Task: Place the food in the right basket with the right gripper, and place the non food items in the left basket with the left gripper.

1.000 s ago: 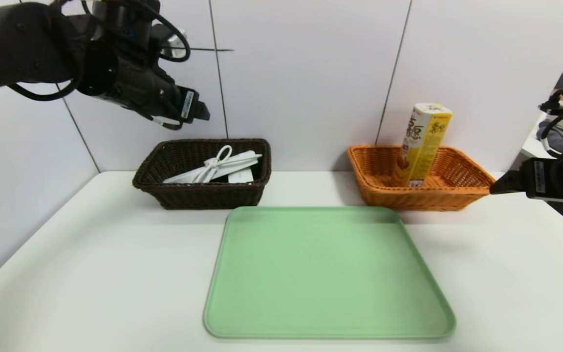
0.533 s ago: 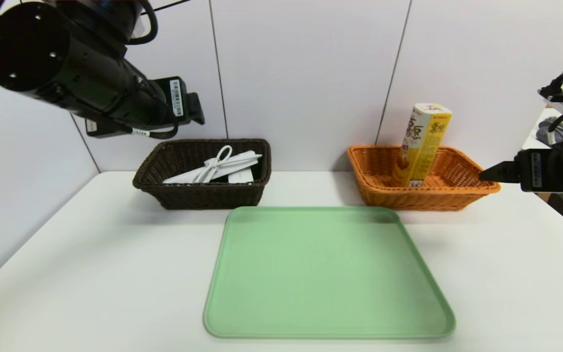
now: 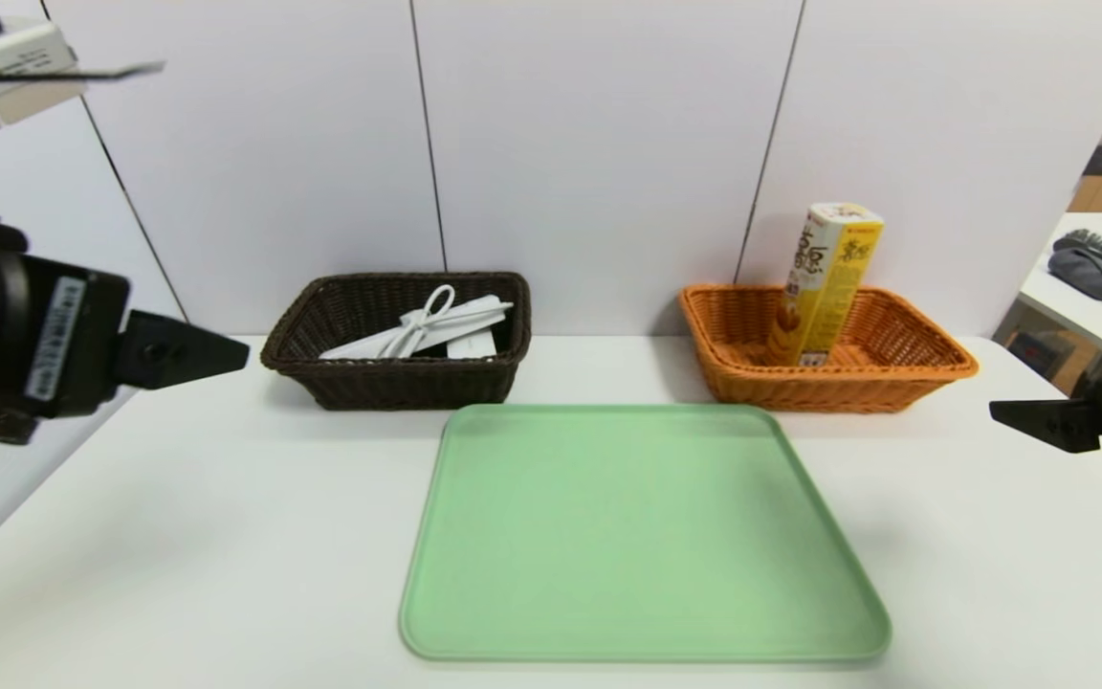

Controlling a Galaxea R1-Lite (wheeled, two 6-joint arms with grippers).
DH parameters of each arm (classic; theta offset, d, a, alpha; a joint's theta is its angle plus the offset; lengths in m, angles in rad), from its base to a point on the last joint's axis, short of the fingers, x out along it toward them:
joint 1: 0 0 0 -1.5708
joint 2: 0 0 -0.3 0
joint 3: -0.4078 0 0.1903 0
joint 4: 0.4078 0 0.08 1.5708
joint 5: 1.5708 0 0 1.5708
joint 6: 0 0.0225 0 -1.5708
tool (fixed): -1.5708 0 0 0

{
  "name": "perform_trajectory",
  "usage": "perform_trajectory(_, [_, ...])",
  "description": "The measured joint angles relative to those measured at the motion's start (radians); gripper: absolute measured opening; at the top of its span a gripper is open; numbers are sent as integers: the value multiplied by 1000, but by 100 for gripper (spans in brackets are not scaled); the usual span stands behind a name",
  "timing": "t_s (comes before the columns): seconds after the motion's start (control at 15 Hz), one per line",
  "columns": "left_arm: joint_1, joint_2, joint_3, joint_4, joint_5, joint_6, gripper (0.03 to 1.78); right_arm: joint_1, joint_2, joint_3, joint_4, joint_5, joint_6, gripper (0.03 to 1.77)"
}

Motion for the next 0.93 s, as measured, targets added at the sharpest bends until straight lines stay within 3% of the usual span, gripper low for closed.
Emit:
perform_trajectory(0.13, [-2, -96, 95, -47, -40, 151, 169, 27, -65, 30, 4, 4, -15, 170])
perform_trajectory(0.33, [26, -218, 250, -126, -65, 201, 169, 41, -133, 61, 5, 29, -34, 170])
perform_trajectory(0.67, [263, -338, 339, -229, -99, 250, 169, 33, -167, 66, -7, 34, -36, 170])
perform_trajectory(0.93, [513, -370, 385, -308, -101, 264, 169, -5, -171, 62, -9, 51, -33, 170])
